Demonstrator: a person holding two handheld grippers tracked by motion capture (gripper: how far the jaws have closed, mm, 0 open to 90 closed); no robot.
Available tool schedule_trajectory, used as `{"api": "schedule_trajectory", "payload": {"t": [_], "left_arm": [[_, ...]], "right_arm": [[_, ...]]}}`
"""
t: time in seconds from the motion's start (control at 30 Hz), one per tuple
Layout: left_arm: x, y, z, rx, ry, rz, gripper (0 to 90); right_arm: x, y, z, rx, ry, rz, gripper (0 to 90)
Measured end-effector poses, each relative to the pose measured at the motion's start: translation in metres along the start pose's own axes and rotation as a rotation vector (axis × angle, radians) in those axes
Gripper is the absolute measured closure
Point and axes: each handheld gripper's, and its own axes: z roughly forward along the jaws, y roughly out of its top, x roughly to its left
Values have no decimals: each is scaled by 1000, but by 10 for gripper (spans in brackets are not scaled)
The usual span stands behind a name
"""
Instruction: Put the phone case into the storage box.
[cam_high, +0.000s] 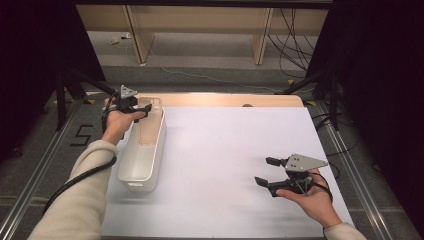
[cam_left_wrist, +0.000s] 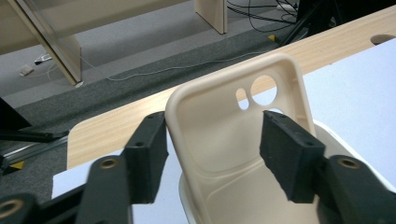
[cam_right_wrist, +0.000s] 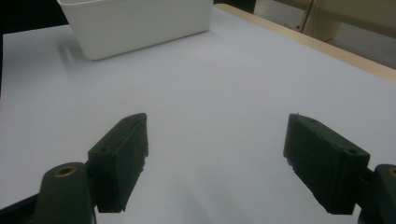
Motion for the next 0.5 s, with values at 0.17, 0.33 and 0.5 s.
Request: {"api": "schedule_trajectory", "payload": {"t": [0.17,0.33,0.5], "left_arm": [[-1,7,-7,-14,4,-13,299],[3,12,-19,-70,15,-28,379],[8,8,-29,-102,44,-54,681]], "right_arm": [[0,0,0,0,2,0,232],[0,0,0,2,3,3,232],[0,0,0,2,4,1,232]]}}
